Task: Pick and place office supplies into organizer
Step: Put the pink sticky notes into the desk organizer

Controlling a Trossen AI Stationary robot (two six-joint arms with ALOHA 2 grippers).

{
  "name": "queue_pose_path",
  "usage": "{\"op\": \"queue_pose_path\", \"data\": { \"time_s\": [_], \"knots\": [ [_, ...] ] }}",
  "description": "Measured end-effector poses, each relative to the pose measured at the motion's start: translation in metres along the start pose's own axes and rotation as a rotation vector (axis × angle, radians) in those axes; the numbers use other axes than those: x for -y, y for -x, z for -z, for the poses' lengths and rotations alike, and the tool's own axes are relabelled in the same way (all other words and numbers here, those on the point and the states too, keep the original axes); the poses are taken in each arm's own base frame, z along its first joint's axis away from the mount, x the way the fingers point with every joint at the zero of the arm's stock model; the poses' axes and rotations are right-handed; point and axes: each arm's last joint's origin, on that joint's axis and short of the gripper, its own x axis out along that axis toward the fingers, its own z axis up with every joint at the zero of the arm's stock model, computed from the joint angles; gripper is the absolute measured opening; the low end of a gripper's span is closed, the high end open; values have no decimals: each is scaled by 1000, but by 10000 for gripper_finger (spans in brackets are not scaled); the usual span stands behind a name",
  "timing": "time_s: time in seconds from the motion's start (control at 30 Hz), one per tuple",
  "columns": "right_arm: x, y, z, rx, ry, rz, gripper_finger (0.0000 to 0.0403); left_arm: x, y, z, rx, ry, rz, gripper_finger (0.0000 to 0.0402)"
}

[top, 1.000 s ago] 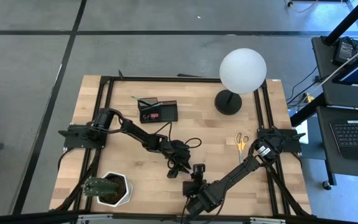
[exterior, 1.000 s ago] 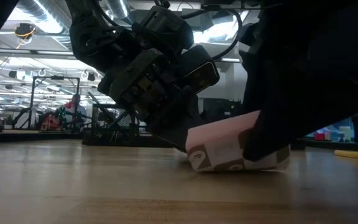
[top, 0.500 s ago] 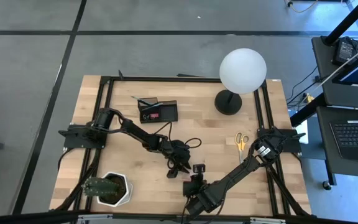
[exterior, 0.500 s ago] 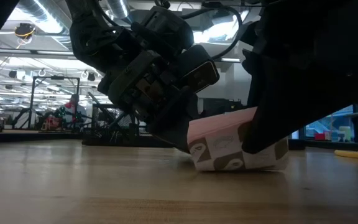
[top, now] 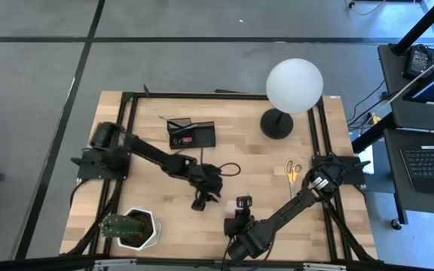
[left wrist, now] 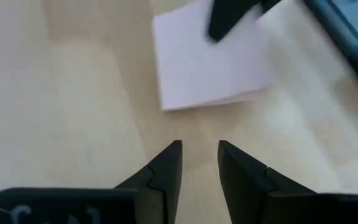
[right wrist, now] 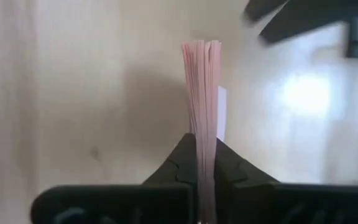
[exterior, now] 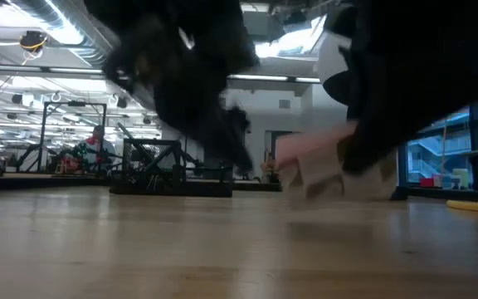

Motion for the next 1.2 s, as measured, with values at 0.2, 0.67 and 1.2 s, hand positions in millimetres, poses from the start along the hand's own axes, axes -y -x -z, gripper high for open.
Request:
{"op": "queue_pose_path", "data": {
  "time_s": [0.2,0.67,1.2],
  "knots": [
    [19,20,-5,0,22,130,12,15,69,-30,76,-83,-84,97],
    [88,8,-32,-74,232,320,11,43,206,-33,331,-169,-340,97],
    [216,-37,-42,171,245,177,10,50,248,27,490,-120,-475,97]
  ]
}}
